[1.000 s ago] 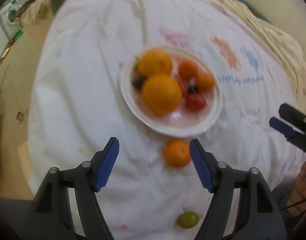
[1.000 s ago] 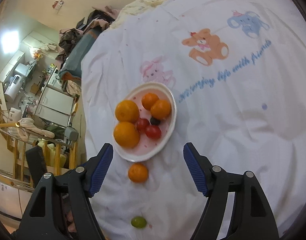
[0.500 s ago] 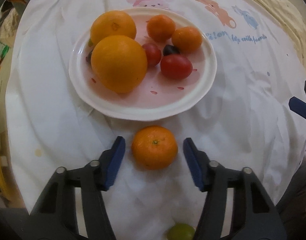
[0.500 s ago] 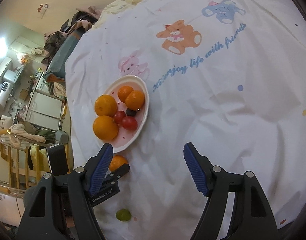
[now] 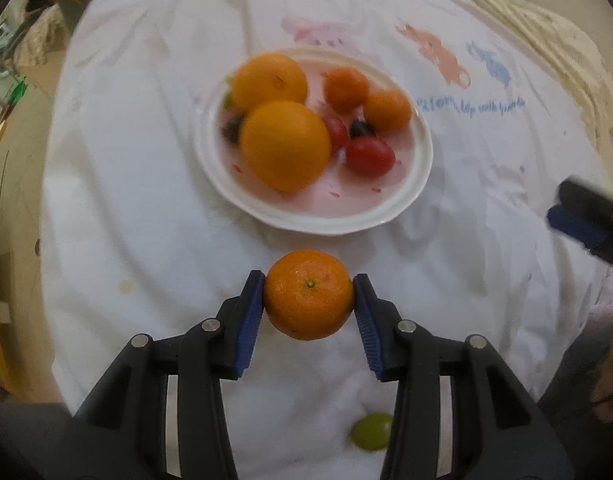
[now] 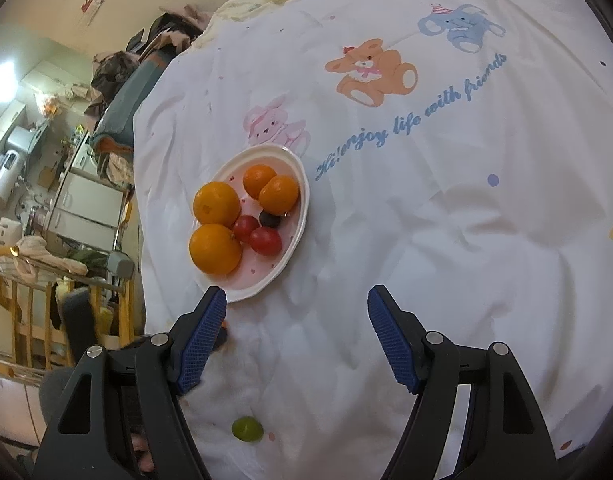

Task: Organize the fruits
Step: 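Grasp the tangerine with the left gripper while the right gripper grasps the green tomato, then carry the tangerine and green tomato with both grippers onto the pink plate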

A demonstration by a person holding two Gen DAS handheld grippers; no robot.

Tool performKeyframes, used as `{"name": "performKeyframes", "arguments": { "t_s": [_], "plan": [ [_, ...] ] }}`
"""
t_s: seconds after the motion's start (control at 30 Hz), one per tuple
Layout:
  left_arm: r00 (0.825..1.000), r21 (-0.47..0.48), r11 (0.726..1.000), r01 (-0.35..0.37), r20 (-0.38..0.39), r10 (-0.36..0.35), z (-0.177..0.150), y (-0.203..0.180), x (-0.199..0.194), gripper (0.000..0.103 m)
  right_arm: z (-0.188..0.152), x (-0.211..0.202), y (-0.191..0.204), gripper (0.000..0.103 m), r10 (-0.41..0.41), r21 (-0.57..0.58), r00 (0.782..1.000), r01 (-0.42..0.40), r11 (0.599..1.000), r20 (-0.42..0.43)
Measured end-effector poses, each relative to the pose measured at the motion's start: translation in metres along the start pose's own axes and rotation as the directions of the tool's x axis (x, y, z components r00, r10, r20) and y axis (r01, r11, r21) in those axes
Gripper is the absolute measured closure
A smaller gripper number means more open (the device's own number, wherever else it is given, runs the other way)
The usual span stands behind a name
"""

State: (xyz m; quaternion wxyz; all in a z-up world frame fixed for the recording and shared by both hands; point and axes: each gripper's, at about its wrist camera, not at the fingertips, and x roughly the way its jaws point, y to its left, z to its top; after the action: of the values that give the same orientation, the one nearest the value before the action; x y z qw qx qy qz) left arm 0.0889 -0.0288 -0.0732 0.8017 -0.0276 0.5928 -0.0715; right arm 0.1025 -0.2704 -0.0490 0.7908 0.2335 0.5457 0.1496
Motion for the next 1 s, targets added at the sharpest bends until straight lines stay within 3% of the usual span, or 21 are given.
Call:
{"name": "performKeyframes", "arguments": {
  "t_s": [0.13,0.3,0.4,0.57,0.73,0.8,0.93,1.0],
  "plan": [
    [0.997,-0.017,0.999,-0.036,0.067,0.037,-0.004,0.019,-0.022,0.063,-0.012,0.012,0.013,0.027,-0.005,-0.059,0.999,0.002,0.998,-0.052],
    [0.994,-0.074,0.996,-0.046,0.096,0.053,-0.008,0.050,-0.036,0.063,-0.036,0.040,0.045,0.027,-0.031,-0.233,0.985,-0.010,0.972,-0.172],
    [0.994,-0.127,0.991,-0.043,0.098,0.056,-0.009,0.066,-0.042,0.063,-0.060,0.062,0.072,0.027,-0.056,-0.383,0.958,-0.059,0.922,-0.282],
    [0.995,-0.198,0.980,-0.005,0.096,0.024,-0.010,0.081,-0.049,0.063,-0.101,0.089,0.103,0.031,-0.152,-0.571,0.917,-0.093,0.816,-0.368],
    [0.994,-0.199,0.980,0.014,0.111,0.008,-0.010,0.079,-0.054,0.063,-0.129,0.101,0.111,0.042,-0.244,-0.683,0.894,-0.089,0.725,-0.376],
    [0.994,-0.200,0.980,0.020,0.112,0.002,-0.009,0.077,-0.054,0.063,-0.134,0.101,0.113,0.047,-0.254,-0.701,0.894,-0.089,0.707,-0.370],
    [0.994,-0.202,0.979,0.018,0.106,0.003,-0.009,0.077,-0.052,0.063,-0.142,0.099,0.116,0.070,-0.258,-0.733,0.897,-0.101,0.673,-0.360],
    [0.994,-0.203,0.979,0.018,0.106,0.003,-0.009,0.078,-0.052,0.063,-0.142,0.098,0.118,0.071,-0.262,-0.743,0.898,-0.100,0.661,-0.354]
  ]
}}
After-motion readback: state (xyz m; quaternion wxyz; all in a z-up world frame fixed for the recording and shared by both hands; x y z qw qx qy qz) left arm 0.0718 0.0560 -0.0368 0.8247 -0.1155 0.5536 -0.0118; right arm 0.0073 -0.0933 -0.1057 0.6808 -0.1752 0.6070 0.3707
